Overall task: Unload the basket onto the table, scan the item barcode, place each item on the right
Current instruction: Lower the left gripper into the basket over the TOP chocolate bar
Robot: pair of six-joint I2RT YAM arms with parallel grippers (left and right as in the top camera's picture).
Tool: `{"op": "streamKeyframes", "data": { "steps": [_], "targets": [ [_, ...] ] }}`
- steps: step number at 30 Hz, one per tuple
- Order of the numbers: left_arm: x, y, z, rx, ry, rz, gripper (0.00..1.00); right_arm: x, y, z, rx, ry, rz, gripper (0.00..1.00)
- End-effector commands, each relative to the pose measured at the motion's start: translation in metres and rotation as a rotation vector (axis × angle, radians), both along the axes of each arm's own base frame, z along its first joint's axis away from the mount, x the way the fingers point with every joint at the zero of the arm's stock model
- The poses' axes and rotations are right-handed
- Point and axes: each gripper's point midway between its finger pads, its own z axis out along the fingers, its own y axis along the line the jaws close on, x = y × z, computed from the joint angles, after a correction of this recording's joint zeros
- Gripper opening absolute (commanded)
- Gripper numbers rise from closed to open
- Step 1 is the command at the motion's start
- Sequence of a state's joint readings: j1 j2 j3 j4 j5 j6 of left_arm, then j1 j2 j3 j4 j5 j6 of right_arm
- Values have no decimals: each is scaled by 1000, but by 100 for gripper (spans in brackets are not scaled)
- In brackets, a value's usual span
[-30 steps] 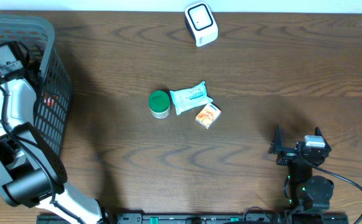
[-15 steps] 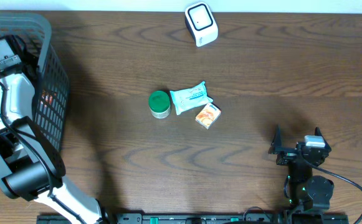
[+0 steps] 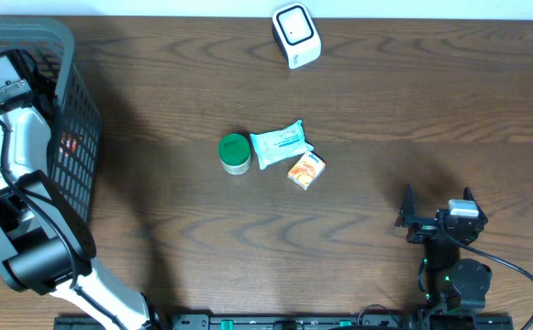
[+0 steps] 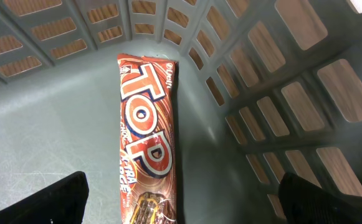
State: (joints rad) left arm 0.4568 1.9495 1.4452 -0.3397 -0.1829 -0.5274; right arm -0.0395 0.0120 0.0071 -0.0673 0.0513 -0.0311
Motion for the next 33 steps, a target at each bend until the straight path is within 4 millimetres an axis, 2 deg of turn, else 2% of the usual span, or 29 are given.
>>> {"op": "streamKeyframes", "data": {
  "steps": [1,33],
  "targets": [
    [-30,-10,-91,-88,192,19,98,0,2,0,-8,0,7,99],
    [-51,-16,-119,-113,291,29,98,0,2,0,-8,0,7,99]
  ]
}}
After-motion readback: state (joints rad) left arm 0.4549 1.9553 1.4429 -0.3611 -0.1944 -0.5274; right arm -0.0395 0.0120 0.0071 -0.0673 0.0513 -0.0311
